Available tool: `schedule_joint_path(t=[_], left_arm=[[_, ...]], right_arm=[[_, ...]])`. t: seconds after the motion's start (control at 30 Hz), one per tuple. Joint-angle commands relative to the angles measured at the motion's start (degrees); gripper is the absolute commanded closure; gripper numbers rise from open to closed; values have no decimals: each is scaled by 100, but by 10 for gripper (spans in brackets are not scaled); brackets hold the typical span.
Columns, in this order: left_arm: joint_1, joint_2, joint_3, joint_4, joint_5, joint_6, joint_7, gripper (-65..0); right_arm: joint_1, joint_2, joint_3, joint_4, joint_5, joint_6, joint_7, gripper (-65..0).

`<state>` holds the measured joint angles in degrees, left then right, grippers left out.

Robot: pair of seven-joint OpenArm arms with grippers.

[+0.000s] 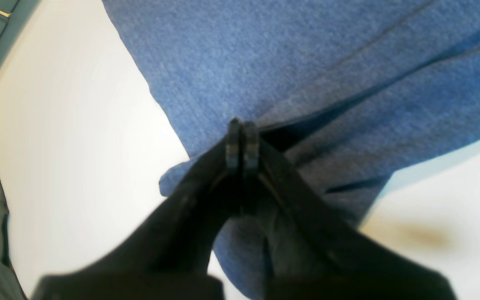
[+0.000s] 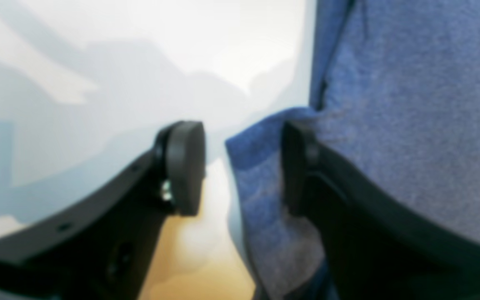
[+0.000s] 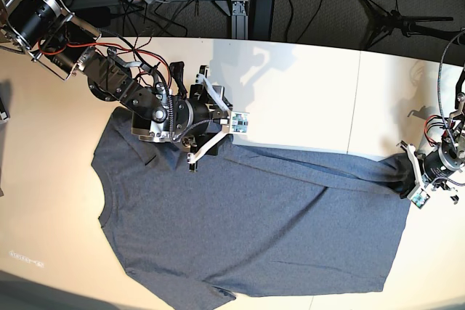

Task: Fold the T-shirt properly
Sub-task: 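Carry the held sleeve toward the shirt middle and lower it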

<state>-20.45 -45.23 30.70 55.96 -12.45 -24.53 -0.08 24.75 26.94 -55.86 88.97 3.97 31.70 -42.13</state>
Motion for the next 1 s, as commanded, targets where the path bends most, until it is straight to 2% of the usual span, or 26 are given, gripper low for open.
schedule_joint_path(t=[0.0,0.07,0.2,0.27,0.37,0.47,0.73,0.97], left_arm=[[-129,-127,-50,59,-44,-17,-138,0],[-129,-127,-50,59,-44,-17,-138,0],[-129,-127,-50,59,-44,-17,-138,0],[-129,-127,-50,59,-44,-17,-140,0],[-129,-127,-50,59,-44,-17,-140,0],[-129,-127,-50,59,-44,-17,-140,0],[-129,-127,-50,59,-44,-17,-140,0],[-129,-127,-50,59,-44,-17,-140,0]], right_arm=[[61,68,17,-39,-210,61,-240,-307],[61,66,17,-52,-212,61,-240,-272],[61,66,17,-87,-212,61,-238,-106],[61,68,17,-103,-282,61,-214,-73],[63,81,17,-103,-590,61,7,-69],[63,81,17,-103,-809,48,190,0],[92,81,28,-48,-782,20,208,0],[437,81,87,125,-420,20,201,0]])
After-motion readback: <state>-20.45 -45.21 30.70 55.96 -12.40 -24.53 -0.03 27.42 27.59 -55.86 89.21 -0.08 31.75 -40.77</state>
